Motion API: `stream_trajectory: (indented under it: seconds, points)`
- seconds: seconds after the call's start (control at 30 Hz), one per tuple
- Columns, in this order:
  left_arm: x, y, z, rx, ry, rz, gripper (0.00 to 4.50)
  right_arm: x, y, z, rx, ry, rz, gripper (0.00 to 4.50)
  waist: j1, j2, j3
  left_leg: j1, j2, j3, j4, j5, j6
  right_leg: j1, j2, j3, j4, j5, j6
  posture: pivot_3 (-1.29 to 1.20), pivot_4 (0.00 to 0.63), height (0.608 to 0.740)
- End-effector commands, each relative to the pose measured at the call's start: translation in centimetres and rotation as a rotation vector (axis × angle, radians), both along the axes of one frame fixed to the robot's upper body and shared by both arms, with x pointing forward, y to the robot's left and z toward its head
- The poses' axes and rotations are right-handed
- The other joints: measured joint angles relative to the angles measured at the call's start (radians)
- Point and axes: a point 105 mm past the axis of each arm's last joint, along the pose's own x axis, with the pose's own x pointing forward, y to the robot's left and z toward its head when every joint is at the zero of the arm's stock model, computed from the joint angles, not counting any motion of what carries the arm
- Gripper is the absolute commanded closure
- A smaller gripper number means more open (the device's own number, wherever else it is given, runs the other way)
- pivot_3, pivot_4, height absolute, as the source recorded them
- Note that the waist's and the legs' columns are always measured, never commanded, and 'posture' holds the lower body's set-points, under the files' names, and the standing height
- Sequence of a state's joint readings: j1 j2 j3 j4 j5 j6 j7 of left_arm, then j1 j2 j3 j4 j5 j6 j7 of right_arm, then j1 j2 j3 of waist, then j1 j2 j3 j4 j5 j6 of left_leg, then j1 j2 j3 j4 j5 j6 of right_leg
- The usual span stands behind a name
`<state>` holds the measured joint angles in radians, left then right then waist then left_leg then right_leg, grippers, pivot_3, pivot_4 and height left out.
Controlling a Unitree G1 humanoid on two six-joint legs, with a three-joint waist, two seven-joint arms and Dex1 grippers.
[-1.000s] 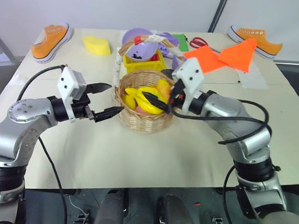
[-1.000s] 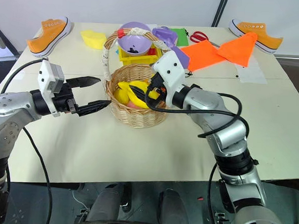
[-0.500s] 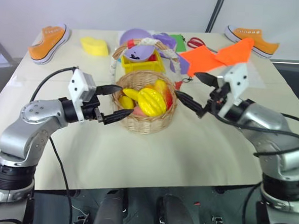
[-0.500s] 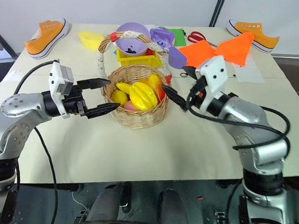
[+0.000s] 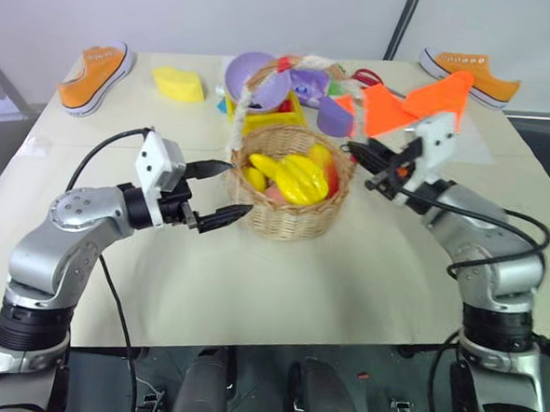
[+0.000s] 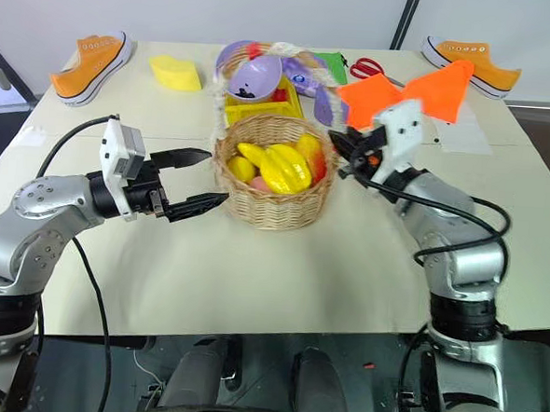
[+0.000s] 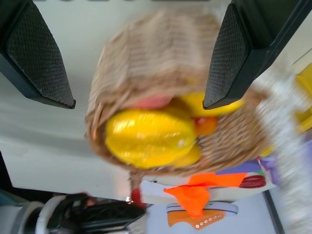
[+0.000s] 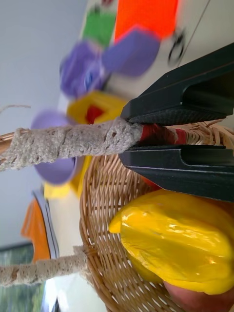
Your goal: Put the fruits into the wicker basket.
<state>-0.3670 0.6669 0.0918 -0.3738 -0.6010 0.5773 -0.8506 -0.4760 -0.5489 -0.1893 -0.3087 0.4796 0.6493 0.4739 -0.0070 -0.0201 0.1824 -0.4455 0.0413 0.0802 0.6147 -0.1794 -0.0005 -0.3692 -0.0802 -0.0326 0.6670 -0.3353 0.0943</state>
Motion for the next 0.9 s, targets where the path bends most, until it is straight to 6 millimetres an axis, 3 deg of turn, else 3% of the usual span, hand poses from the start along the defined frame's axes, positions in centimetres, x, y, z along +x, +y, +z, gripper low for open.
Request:
stream_trajectory:
  seconds: [0.03, 0.23, 0.37, 0.67, 0.9]
  points:
    - [-0.2, -0.4, 1.0, -0.002, -0.054, -0.023, 0.00, -1.5, -5.8, 3.9, 0.005, -0.152, -0.192, 4.36, -0.001, 0.000, 0.000, 0.000, 0.000, 0.000, 0.000, 0.000, 0.000, 0.000, 0.000, 0.000, 0.000, 0.000, 0.000, 0.00, 0.150, 0.729]
    - [0.2, -1.0, 0.9, -0.010, -0.056, -0.050, 0.00, -2.5, -16.1, 2.9, -0.044, -0.116, -0.591, 4.36, -0.003, 0.000, 0.000, 0.001, 0.000, 0.000, 0.000, 0.000, 0.000, 0.001, 0.001, 0.000, 0.000, 0.000, 0.000, 0.00, 0.150, 0.729]
    - [0.7, -1.4, 0.9, -0.022, -0.058, -0.058, 0.00, -2.5, -19.2, 1.3, 0.009, -0.079, -0.682, 4.36, -0.012, 0.002, 0.000, 0.002, 0.000, 0.002, 0.000, 0.000, 0.000, 0.001, 0.001, 0.001, 0.001, 0.000, 0.000, 0.00, 0.150, 0.729]
    - [1.7, -0.6, 0.4, -0.049, -0.033, -0.004, 0.00, -3.5, -19.9, 0.9, -0.011, -0.108, -0.715, 0.05, -0.004, 0.003, 0.000, 0.003, 0.001, 0.002, 0.000, 0.000, 0.000, 0.000, 0.003, 0.002, 0.001, 0.000, 0.000, 0.00, 0.150, 0.729]
    - [2.9, 3.1, -2.4, -0.079, 0.038, 0.183, 0.00, -8.6, -17.2, -1.0, -0.003, -0.075, -0.500, 0.05, -0.002, 0.004, -0.001, 0.003, 0.000, 0.001, -0.001, 0.000, 0.000, 0.002, 0.002, 0.001, 0.000, -0.001, 0.001, 0.00, 0.150, 0.729]
